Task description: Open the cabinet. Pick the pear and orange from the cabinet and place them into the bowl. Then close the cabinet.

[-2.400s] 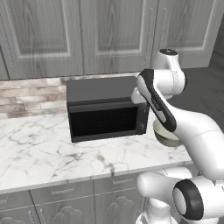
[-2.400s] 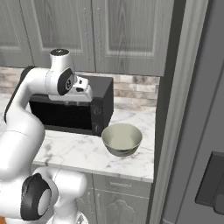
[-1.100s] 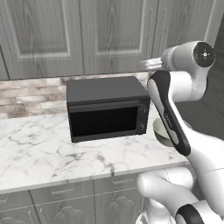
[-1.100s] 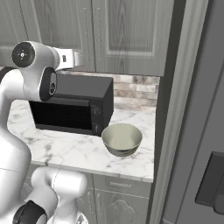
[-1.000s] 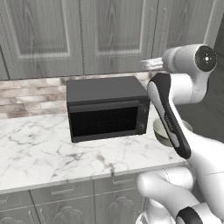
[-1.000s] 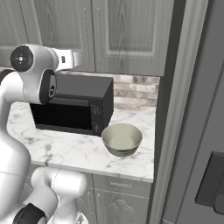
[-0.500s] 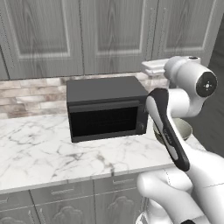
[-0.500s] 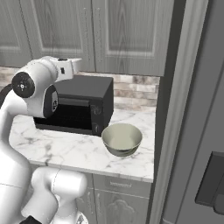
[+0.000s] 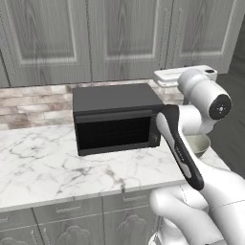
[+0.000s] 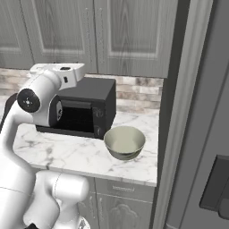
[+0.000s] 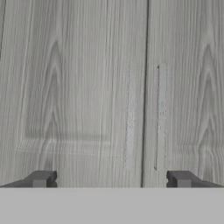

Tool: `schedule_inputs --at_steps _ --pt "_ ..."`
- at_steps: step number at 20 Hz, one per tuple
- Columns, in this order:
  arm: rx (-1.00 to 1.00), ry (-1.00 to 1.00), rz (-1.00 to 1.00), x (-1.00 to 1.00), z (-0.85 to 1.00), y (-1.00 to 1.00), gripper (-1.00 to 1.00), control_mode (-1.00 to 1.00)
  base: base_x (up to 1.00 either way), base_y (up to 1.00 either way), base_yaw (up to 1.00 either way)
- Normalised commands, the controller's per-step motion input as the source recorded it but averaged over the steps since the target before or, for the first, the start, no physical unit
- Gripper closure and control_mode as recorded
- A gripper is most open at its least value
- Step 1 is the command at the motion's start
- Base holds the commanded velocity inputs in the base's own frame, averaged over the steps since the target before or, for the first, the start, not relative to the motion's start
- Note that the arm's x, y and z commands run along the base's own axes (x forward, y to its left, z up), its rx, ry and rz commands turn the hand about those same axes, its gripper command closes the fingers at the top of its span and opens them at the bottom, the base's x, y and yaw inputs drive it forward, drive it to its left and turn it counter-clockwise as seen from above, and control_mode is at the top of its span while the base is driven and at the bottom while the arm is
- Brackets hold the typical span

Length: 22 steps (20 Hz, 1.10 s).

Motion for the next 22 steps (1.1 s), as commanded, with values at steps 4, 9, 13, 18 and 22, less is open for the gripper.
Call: schedule_inputs --at_steps 4,9,13,18,22 --pt "0.0 -0.18 0.0 -0.01 0.06 -0.15 -1.0 -1.0 0.0 0.0 0.0" --pt "0.0 -0.15 0.0 0.0 0.0 -0.07 -1.0 -1.0 0.0 0.0 0.0" --pt "0.0 -0.07 0.0 0.11 0.0 -0.06 -1.0 -1.0 0.0 0.0 0.0" --pt "0.0 -0.1 0.0 0.06 0.0 -0.17 -1.0 -1.0 0.0 0.0 0.0" --pt "0.0 -0.01 0.0 0.0 0.0 -0.02 -1.0 -1.0 0.0 0.0 0.0"
